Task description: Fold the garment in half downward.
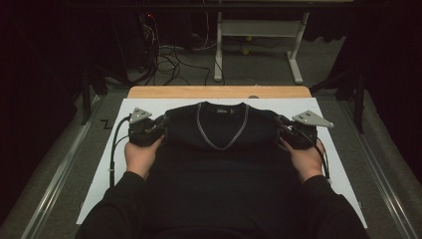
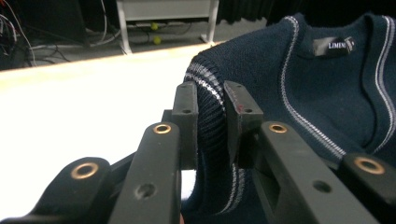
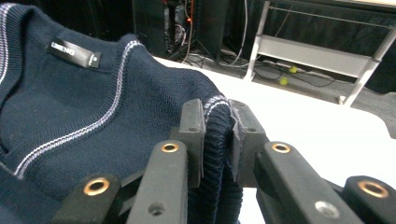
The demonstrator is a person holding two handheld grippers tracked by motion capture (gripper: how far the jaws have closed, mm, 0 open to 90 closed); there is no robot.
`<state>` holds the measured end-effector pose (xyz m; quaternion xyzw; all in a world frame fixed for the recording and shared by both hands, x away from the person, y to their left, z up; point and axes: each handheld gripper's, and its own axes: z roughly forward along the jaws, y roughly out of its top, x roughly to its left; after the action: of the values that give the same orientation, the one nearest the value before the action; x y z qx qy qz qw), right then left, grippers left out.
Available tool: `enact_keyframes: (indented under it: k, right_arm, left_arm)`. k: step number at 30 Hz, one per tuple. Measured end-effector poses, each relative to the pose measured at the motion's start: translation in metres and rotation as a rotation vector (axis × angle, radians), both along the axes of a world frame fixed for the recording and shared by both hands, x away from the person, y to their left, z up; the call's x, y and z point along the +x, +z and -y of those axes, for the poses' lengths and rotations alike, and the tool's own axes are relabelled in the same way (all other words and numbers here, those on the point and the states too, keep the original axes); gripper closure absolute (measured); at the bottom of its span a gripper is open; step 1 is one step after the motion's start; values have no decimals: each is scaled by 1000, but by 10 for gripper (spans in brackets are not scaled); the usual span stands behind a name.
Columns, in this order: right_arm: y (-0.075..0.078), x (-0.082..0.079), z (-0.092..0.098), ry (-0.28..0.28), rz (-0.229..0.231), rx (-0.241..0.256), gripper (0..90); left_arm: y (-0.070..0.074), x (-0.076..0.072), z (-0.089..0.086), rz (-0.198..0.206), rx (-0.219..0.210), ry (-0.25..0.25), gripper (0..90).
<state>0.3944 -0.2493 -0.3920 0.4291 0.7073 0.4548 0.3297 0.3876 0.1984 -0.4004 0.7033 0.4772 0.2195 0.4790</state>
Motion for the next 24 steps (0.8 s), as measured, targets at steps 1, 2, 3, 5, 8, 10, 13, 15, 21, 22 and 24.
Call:
enact_keyframes:
  k: [1, 2, 3, 5, 8, 10, 13, 15, 21, 22, 24]
  right_arm:
    - [-1, -3, 0, 6, 0, -5, 782]
    - [-2, -7, 0, 11, 3, -11, 782]
    - [-3, -11, 0, 16, 6, -17, 782]
    - [-5, -18, 1, 28, 6, -19, 782]
    - [-7, -28, 2, 46, 12, -22, 782]
    - [-8, -35, 3, 55, 22, -27, 782]
    - [-10, -46, 4, 67, 28, -38, 782]
    - [-11, -53, 6, 77, 32, -30, 782]
    - [-21, -77, 13, 85, 54, 11, 782]
    - [-24, -81, 14, 89, 53, 16, 782]
    - [-28, -87, 16, 93, 49, 14, 782]
  left_arm:
    - [-2, -3, -1, -4, 1, -9, 729]
    - [-3, -7, -2, -8, 0, -15, 729]
    - [-5, -10, -3, -11, -3, -24, 729]
    - [-7, -19, -4, -11, -13, -37, 729]
    - [-12, -30, -7, -16, -12, -53, 729]
    - [-15, -38, -9, -8, -17, -58, 729]
    - [-21, -49, -12, -13, -22, -68, 729]
    - [-23, -57, -14, -13, -25, -71, 729]
    - [-30, -81, -17, 7, -47, -91, 729]
    - [-31, -84, -17, 7, -45, -96, 729]
    - [-33, -90, -16, 8, -39, -103, 729]
